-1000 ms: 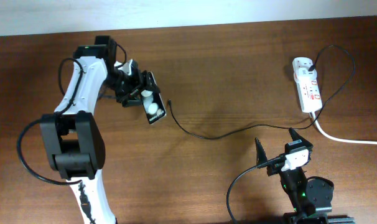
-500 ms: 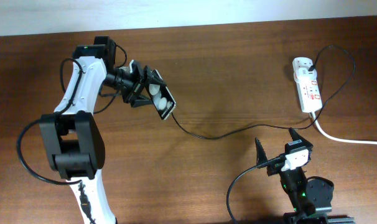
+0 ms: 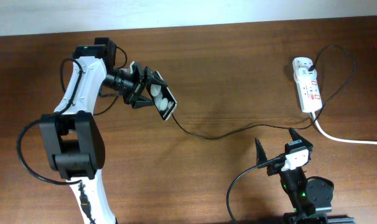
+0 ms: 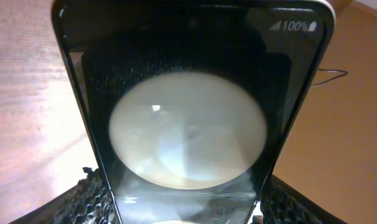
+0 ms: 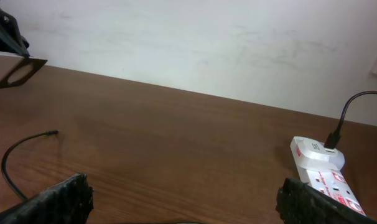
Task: Plug charger to phone and switch on socket
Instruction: 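Lift the phone with the left gripper and tilt it upright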
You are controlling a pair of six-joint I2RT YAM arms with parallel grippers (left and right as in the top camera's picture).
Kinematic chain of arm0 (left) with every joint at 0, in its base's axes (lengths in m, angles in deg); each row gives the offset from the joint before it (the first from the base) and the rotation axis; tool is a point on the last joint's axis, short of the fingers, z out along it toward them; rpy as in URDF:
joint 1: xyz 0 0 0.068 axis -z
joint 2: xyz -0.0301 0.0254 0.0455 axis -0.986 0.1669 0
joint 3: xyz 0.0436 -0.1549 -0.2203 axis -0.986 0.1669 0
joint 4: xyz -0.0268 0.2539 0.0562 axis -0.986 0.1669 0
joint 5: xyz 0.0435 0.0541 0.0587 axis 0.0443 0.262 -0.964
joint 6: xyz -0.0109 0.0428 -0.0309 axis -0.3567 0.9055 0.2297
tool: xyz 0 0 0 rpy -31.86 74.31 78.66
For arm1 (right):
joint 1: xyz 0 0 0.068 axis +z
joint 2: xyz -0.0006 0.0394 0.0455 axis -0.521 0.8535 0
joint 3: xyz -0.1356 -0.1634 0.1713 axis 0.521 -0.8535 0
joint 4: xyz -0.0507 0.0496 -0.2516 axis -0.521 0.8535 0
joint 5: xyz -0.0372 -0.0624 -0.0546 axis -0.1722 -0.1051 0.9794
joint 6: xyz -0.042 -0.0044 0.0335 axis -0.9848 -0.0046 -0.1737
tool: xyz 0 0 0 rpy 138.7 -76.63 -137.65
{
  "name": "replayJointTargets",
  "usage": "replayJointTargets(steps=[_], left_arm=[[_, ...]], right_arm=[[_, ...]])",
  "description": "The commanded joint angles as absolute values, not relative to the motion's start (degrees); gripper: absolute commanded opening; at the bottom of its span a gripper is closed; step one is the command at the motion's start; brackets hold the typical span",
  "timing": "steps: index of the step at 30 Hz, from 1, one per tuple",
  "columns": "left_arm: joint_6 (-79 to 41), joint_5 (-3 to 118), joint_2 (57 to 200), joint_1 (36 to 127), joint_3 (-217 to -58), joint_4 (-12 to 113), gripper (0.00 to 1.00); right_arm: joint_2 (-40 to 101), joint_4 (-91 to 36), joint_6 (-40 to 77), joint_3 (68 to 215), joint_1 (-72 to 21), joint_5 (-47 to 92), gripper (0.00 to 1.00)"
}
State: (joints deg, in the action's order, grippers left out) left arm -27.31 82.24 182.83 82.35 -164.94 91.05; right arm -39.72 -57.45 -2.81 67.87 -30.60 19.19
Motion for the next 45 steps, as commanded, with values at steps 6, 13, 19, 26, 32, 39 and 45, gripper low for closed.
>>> replayJointTargets(steps=[6,13,19,26,32,39,45], left_arm=[[-36.87,89.41,183.2,82.2,-166.58,93.57,0.0],[-40.14,98.13,183.2,82.2,-166.58,93.57,0.0],[-46.22,99.94,183.2,82.2,-166.58,93.57,0.0],[-49.19,102.96,183.2,82.2,-166.58,93.57,0.0],[-49.21,104.9,183.2,82.2,-166.58,93.57,0.0],[-49.59,106.5,183.2,82.2,-166.58,93.57,0.0],[-49.61,106.5,183.2,82.2,-166.58,93.55,0.0]], right_arm=[[-40.2,-57.06,-2.2,67.59,-30.19,19.12,0.99],[-40.2,-57.06,-2.2,67.59,-30.19,19.12,0.98],[-40.2,-57.06,-2.2,67.59,-30.19,19.12,0.99],[-40.2,-57.06,-2.2,67.59,-30.19,19.12,0.99],[-40.2,-57.06,-2.2,67.59,-30.19,19.12,0.99],[-40.2,-57.06,-2.2,67.59,-30.19,19.12,0.99],[-40.2,-57.06,-2.2,67.59,-30.19,19.15,0.99]])
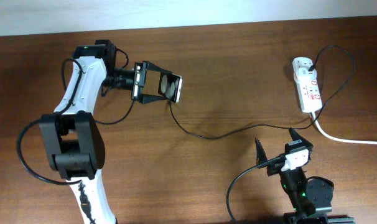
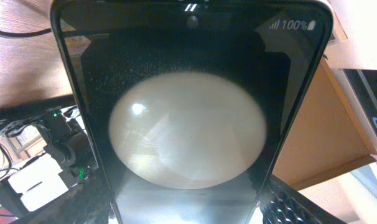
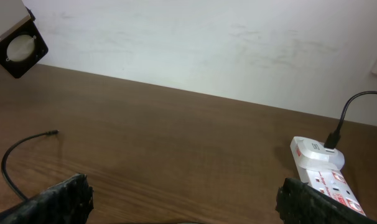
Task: Plug charger to phone and switch on socket
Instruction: 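Lift the phone with the left gripper and tilt it upright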
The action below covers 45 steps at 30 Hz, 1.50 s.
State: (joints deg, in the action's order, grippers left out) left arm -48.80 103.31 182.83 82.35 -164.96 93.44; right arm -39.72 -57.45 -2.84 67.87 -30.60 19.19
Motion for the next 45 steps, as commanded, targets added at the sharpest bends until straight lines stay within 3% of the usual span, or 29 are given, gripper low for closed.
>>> replayJointTargets(steps=[1,45], left_arm=[[-49.61,106.5,183.2,82.2,-166.58,93.57,0.0],[-50.66,102.37,183.2,82.2,-166.58,93.55,0.0]], right_arm=[[-40.2,-57.06,-2.2,67.59,-30.19,19.12,0.99],[-40.09,-56.71,0.42,68.05,-30.19,18.82,0.99]])
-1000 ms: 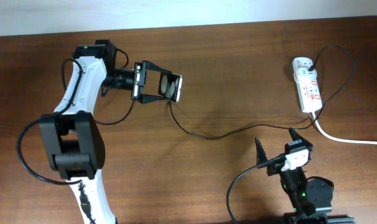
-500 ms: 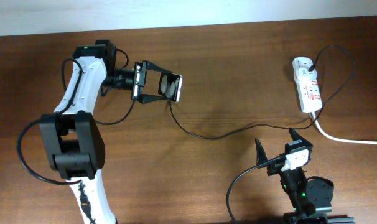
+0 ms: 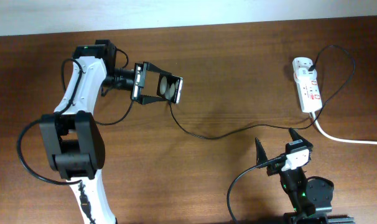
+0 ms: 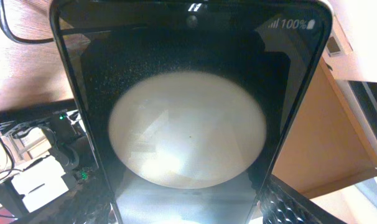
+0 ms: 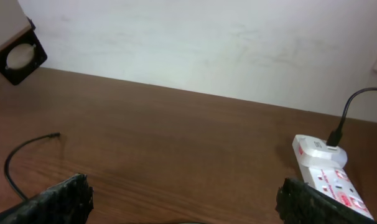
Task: Plug charger to phone and switch on socket
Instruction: 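Lift the phone with the left gripper and tilt it upright, then move the right gripper toward the phone held by the left gripper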
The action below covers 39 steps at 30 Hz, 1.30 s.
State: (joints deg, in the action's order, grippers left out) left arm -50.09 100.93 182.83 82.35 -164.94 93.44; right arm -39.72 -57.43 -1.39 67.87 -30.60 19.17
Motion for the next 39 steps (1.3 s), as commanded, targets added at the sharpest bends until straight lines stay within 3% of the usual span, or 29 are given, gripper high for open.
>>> replayJointTargets(steps=[1,20,27,39], left_arm=[[-50.66,102.37,183.2,82.2,-166.58,93.57,0.0],[-50.68,102.19,183.2,82.2,-166.58,93.52,0.0],[-50.68,102.19,183.2,82.2,-166.58,93.52,0.0],[-51.09,102.22,183.2,82.2,-166.58,93.52,0.0]], right_arm=[[-40.09,-56.53,0.42,68.27,-30.19,18.84,0.99],[-33.19,-47.48,1.93,79.02,-30.3,17.18,0.99],[-17.36,-40.84,1.93,93.77,-30.3,17.07,0.99],[8.69,-16.14,1.91,126.17,-30.3,8.94,0.99]])
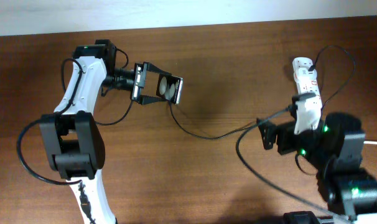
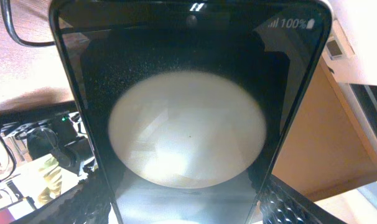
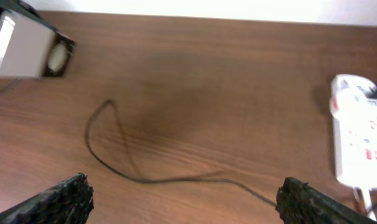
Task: Plug charger to phone and switch on socket
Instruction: 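Move the right gripper toward the phone held by the left gripper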
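Observation:
The phone [image 1: 170,89] hangs above the table's back left, clamped edge-on in my left gripper [image 2: 188,208]; its dark screen with a pale round reflection fills the left wrist view. The black charger cable [image 1: 219,134] runs from the white power strip [image 3: 356,140] across the wood. Its free plug end [image 3: 107,102] lies on the table below the phone, apart from it. My right gripper [image 3: 187,202] hovers open over the cable's middle, nothing between its fingers [image 3: 67,199].
The right arm's body [image 1: 319,140] covers the near end of the power strip in the overhead view. A white mains lead leaves the strip toward the right edge. The wall rises just behind the table's back edge.
My right arm has left its spot at the front edge and now hangs higher and farther back, beside the power strip, its camera looking down on the cable. The left gripper and phone stay put.
At first my left gripper held the phone tilted, low over the table. By the second moment the phone was higher and turned upright, and it has stayed there. The right arm stood at the front edge throughout and only now is over the cable.

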You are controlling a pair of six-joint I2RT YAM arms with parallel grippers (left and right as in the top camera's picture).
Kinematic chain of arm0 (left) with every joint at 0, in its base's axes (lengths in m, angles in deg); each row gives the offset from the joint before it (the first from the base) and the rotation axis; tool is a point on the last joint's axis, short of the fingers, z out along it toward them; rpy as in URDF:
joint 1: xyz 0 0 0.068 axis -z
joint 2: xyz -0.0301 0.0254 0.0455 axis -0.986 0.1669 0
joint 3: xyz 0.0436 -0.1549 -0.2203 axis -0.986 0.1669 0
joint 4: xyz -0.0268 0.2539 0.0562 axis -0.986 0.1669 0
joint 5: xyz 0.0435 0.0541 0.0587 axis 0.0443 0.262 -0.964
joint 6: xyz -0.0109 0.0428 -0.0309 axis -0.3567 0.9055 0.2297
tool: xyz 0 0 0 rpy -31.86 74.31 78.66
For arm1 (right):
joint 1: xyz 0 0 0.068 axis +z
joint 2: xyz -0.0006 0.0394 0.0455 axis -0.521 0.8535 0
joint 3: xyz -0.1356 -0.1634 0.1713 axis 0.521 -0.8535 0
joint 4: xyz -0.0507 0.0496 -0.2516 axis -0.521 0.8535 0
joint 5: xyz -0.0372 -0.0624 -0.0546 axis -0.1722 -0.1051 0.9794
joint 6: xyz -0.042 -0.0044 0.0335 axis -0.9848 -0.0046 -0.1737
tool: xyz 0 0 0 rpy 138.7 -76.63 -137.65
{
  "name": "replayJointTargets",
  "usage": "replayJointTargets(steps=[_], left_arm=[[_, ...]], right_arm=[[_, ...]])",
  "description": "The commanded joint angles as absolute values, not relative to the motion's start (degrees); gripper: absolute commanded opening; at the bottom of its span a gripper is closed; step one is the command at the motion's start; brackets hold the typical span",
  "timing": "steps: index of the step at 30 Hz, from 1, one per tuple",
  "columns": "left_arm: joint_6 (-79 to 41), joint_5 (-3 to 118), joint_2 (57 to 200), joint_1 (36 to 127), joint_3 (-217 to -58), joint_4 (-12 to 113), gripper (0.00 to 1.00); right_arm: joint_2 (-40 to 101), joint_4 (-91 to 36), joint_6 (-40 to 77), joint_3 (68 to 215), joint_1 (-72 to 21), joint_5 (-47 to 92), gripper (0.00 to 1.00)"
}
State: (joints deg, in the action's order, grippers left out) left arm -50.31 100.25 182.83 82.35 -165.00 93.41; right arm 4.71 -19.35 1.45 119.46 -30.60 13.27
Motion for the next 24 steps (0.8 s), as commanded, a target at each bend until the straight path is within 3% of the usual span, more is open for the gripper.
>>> replayJointTargets(steps=[1,16,20,24], left_arm=[[-51.09,102.19,183.2,82.2,-166.58,93.52,0.0],[-52.82,102.22,183.2,82.2,-166.58,93.24,0.0],[-52.82,102.22,183.2,82.2,-166.58,93.07,0.0],[-52.91,102.17,183.2,82.2,-166.58,91.8,0.0]], right_arm=[[10.5,-14.15,1.91,128.63,-30.3,8.5,0.99],[24.32,2.59,1.91,146.97,-30.71,4.2,0.99],[24.49,2.98,1.91,147.02,-35.17,5.7,0.99],[26.02,3.09,1.93,146.99,-41.01,-1.14,0.99]])
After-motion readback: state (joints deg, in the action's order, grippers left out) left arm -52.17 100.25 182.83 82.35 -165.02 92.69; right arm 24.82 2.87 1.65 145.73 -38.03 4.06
